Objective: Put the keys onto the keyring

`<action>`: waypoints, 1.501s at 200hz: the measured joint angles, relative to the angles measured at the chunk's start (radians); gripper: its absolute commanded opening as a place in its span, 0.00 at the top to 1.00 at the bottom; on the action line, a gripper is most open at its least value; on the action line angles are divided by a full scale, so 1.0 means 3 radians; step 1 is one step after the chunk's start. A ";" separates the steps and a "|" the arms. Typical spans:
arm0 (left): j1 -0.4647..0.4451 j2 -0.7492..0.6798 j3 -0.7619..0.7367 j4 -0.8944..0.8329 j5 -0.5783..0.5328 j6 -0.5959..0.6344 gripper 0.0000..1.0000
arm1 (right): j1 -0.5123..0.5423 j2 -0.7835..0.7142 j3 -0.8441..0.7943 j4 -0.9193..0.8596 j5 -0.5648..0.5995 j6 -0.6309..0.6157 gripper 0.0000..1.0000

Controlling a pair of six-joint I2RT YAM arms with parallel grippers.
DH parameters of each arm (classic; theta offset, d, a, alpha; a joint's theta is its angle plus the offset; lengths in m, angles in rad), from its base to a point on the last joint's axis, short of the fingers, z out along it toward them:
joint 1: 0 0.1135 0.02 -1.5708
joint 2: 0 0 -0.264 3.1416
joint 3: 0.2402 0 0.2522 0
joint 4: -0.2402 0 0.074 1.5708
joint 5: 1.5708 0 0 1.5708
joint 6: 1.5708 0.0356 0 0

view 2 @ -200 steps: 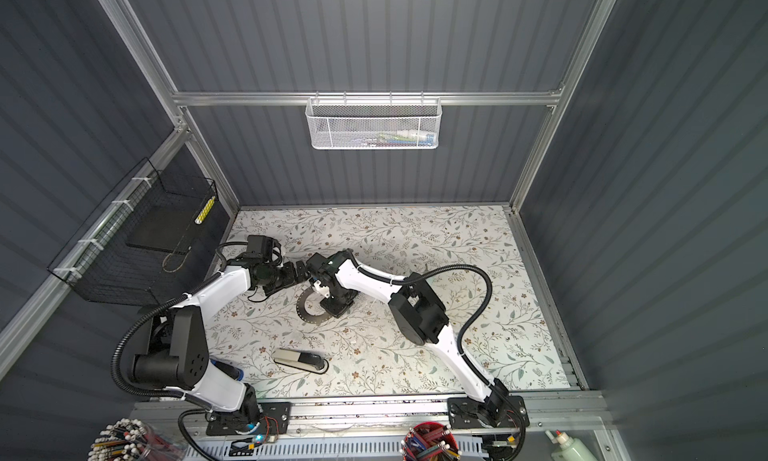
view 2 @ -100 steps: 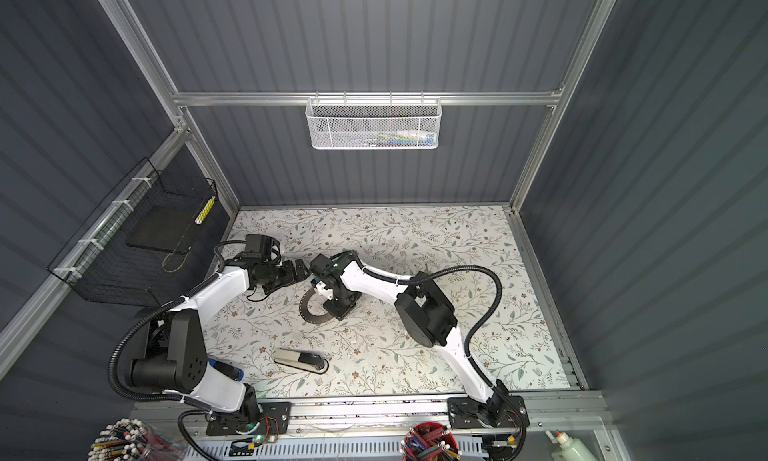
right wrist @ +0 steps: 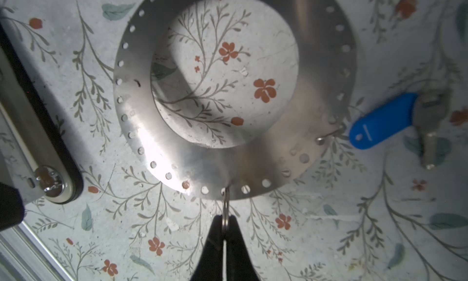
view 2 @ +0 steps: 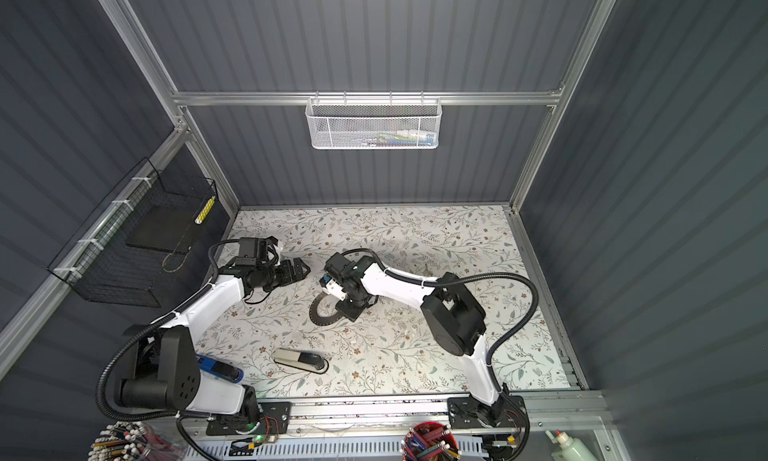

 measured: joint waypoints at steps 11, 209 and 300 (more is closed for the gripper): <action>-0.0020 -0.0142 -0.0078 0.0111 0.0017 0.0043 0.06 | -0.0041 -0.0117 -0.0064 0.0057 -0.0005 -0.0089 0.94; -0.0759 -0.1597 -0.1269 0.1291 0.1790 0.2598 0.61 | -0.0296 -0.1516 -0.1071 0.0444 -0.0394 -0.1165 0.94; -0.1312 -0.1179 -0.0998 0.1074 0.1851 0.3404 0.60 | -0.0303 -0.1752 -0.1308 0.0702 -0.0582 -0.1211 0.93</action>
